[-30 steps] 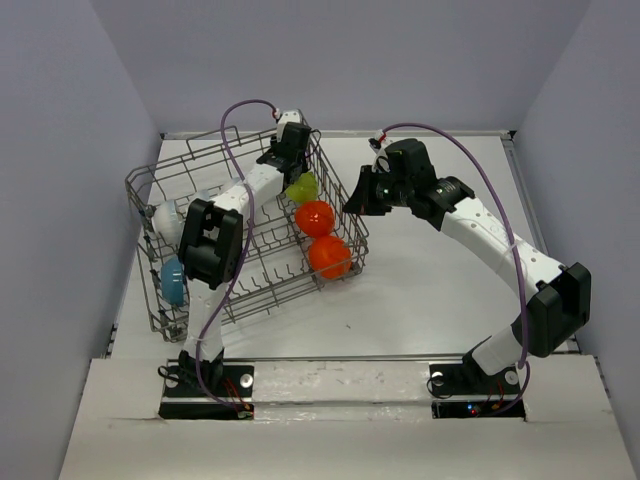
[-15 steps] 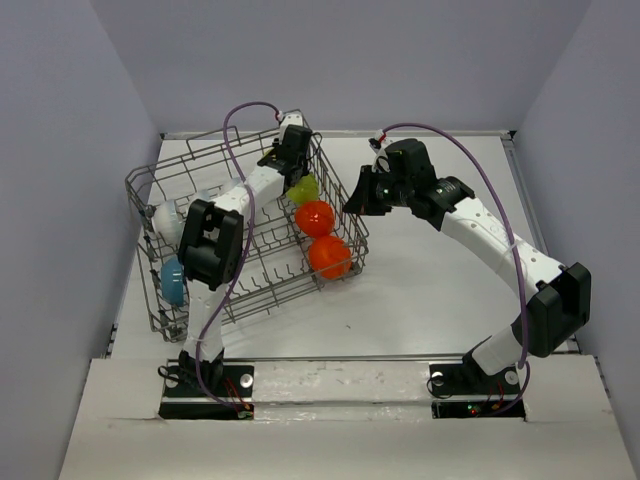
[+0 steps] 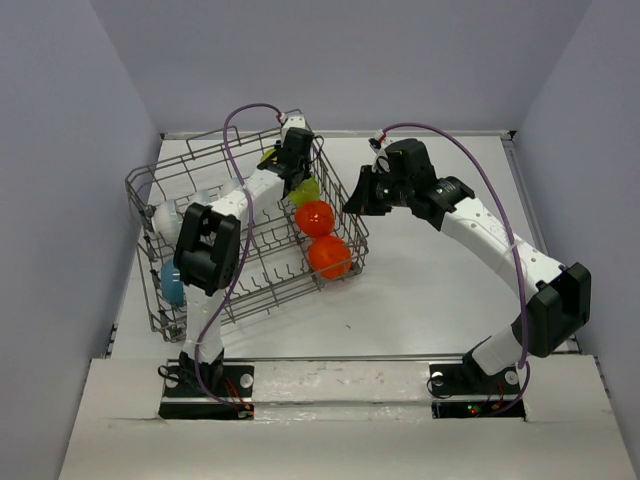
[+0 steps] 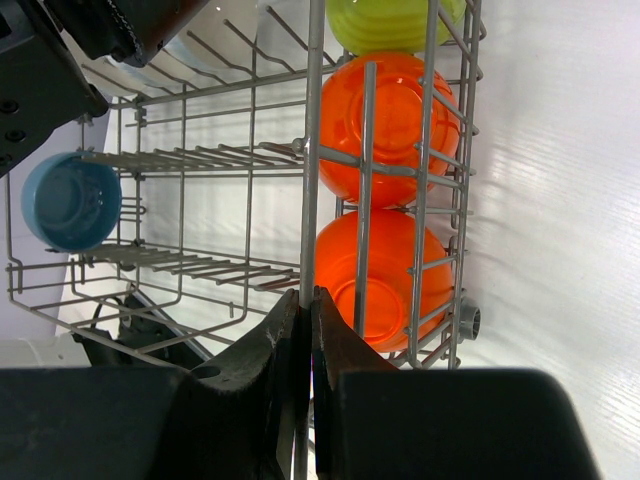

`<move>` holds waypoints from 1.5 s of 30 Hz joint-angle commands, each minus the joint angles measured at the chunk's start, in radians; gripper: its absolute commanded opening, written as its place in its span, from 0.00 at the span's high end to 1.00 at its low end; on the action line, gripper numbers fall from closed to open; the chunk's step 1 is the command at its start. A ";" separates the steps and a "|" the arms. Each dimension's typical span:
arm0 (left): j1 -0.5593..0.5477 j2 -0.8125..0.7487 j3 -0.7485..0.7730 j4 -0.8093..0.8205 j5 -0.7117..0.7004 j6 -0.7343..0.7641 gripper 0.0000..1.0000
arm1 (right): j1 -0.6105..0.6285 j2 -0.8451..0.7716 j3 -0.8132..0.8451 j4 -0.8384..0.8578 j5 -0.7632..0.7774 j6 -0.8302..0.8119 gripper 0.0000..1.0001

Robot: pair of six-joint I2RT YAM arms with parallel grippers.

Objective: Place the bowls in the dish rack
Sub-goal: Move the bowl to the dish rack.

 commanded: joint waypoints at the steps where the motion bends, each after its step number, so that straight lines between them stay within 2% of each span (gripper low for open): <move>1: -0.006 -0.094 -0.027 0.033 -0.056 -0.002 0.57 | -0.010 0.002 0.006 -0.022 0.022 -0.054 0.95; 5: 0.001 -0.130 -0.028 0.048 -0.124 -0.062 0.53 | -0.010 0.003 0.009 -0.022 0.022 -0.056 0.95; 17: 0.104 -0.156 -0.047 0.071 -0.043 -0.238 0.53 | -0.010 0.000 0.004 -0.022 0.015 -0.065 0.95; 31: 0.167 -0.162 -0.140 0.164 0.089 -0.482 0.39 | -0.010 0.016 0.013 -0.022 -0.001 -0.072 0.95; 34: 0.173 -0.173 -0.169 0.195 0.097 -0.530 0.32 | -0.010 0.014 0.010 -0.024 -0.002 -0.075 0.95; 45: 0.191 -0.212 -0.225 0.211 0.052 -0.626 0.27 | -0.010 0.017 0.006 -0.022 -0.005 -0.079 0.95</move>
